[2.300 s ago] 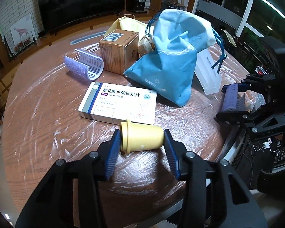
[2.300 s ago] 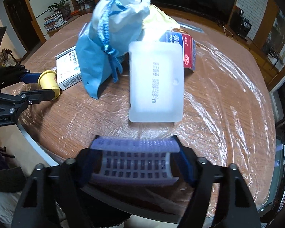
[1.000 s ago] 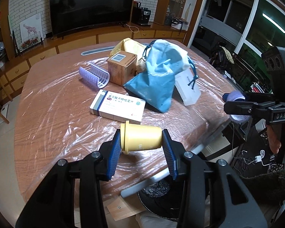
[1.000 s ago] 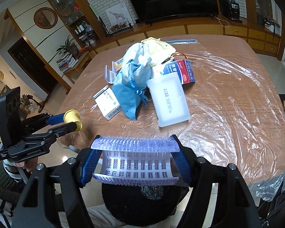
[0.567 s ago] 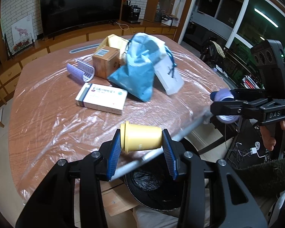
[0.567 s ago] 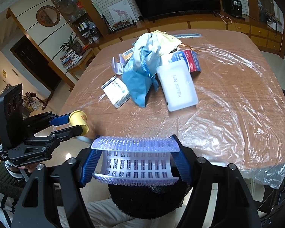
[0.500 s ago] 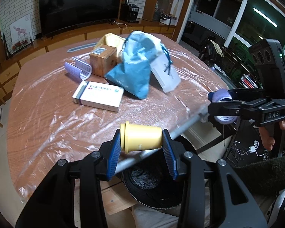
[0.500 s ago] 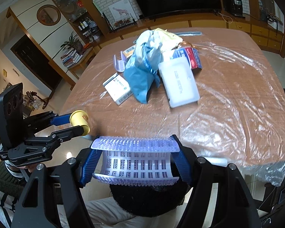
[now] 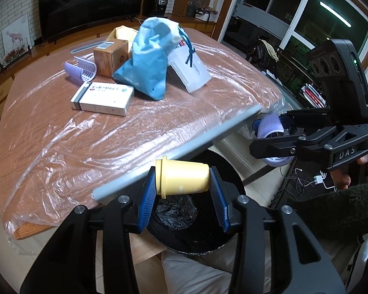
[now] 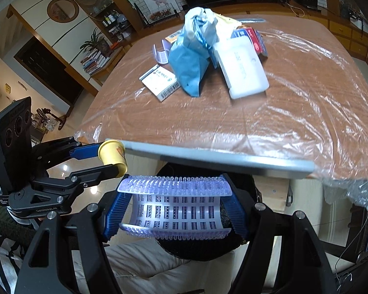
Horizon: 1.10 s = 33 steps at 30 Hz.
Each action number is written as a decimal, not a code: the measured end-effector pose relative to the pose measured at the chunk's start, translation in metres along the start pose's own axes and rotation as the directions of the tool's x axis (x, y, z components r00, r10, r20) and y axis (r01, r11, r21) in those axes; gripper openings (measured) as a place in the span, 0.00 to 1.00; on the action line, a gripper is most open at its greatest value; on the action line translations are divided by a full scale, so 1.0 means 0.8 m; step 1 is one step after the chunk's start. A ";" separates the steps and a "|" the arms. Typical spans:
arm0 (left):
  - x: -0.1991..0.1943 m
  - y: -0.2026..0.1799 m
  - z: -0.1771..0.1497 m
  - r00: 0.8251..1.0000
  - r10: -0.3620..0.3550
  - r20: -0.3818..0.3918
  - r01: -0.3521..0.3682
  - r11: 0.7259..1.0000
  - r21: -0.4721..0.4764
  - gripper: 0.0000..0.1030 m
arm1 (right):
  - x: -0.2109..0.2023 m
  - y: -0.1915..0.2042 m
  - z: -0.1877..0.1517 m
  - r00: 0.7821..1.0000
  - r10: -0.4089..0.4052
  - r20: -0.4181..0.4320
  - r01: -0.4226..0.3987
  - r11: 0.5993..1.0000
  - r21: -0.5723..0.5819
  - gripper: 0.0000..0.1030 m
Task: Collect trash
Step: 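Carry the yellow cup in the left tool while the right tool carries the purple rack toward the black bin, then drop the yellow cup into the bin with the left tool while the right tool drops the purple rack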
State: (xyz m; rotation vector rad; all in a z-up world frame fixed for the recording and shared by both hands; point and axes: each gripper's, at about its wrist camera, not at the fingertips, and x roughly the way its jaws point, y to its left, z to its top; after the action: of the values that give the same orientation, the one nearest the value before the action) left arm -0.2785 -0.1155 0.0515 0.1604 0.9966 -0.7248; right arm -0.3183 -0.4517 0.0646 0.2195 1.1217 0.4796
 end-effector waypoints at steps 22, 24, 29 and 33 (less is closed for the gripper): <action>0.059 -0.007 -0.050 0.990 -0.009 -0.138 0.013 0.999 0.030 0.43 | 0.063 -0.015 -0.042 0.989 -0.075 -0.126 0.074 0.997 -0.013 0.68; 0.065 -0.006 -0.053 0.989 -0.008 -0.147 0.012 0.999 0.030 0.43 | 0.069 -0.016 -0.044 0.988 -0.074 -0.135 0.073 0.997 -0.009 0.68; 0.078 -0.005 -0.058 0.986 -0.008 -0.167 0.013 0.999 0.031 0.43 | 0.083 -0.019 -0.048 0.984 -0.091 -0.151 0.090 0.996 -0.018 0.68; 0.088 -0.004 -0.063 0.984 -0.002 -0.179 0.010 0.999 0.042 0.43 | 0.092 -0.022 -0.050 0.982 -0.102 -0.159 0.100 0.995 -0.017 0.68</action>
State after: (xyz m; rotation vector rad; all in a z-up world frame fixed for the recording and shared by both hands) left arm -0.2928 -0.1300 -0.0324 0.2637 1.1537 -0.7473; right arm -0.3241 -0.4349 -0.0188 0.1164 1.2809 0.4173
